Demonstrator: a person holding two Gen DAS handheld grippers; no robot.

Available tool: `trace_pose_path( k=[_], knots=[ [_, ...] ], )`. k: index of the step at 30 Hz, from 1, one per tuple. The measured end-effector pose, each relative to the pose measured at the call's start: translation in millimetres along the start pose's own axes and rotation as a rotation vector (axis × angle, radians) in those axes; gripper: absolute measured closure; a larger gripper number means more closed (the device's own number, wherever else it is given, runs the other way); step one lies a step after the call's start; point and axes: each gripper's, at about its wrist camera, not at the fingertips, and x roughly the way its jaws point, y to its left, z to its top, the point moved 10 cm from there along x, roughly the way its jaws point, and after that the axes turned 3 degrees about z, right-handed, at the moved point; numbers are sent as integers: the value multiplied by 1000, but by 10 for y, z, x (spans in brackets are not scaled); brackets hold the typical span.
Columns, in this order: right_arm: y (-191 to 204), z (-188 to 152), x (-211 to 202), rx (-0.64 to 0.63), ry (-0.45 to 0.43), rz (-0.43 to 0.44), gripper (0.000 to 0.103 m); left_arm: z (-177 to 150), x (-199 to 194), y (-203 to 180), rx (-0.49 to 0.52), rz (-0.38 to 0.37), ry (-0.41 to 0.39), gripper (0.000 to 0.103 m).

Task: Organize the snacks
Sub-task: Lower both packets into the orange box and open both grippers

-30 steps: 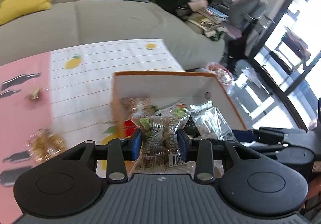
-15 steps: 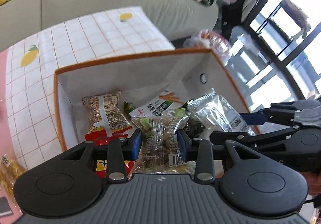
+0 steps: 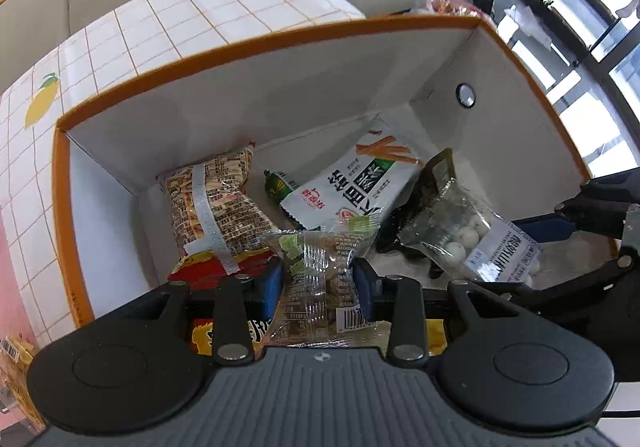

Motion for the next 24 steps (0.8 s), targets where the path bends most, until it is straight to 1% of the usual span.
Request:
trace_pose_path(
  k=[2, 4, 9, 10, 11, 12, 14, 17, 21, 24],
  knots=[
    [-19, -4, 58, 2, 25, -6, 46, 0, 49, -10, -1, -12, 9, 60],
    [-27, 8, 90, 5, 32, -11, 46, -12, 76, -25, 1, -20, 14, 60],
    [-51, 20, 162, -3, 62, -31, 45, 1, 108, -17, 8, 7, 12, 59],
    [-49, 27, 169, -8, 67, -37, 45, -1, 104, -9, 10, 12, 12, 57],
    [-47, 36, 174, -12, 71, -44, 45, 1, 96, -14, 17, 21, 10, 50],
    [-43, 46, 175, -16, 74, -50, 44, 4, 89, -20, 26, 26, 6, 48],
    [-35, 52, 186, -28, 79, -65, 44, 1, 59, -39, 40, 22, -4, 39],
    [-30, 60, 199, -25, 85, -70, 44, 7, 5, -54, 50, 16, -20, 32],
    [0, 59, 192, -26, 85, -78, 43, 18, -79, -49, 52, 15, -30, 30],
    [26, 71, 160, -26, 82, -78, 38, 25, -158, -22, 41, 21, -44, 30]
  ],
)
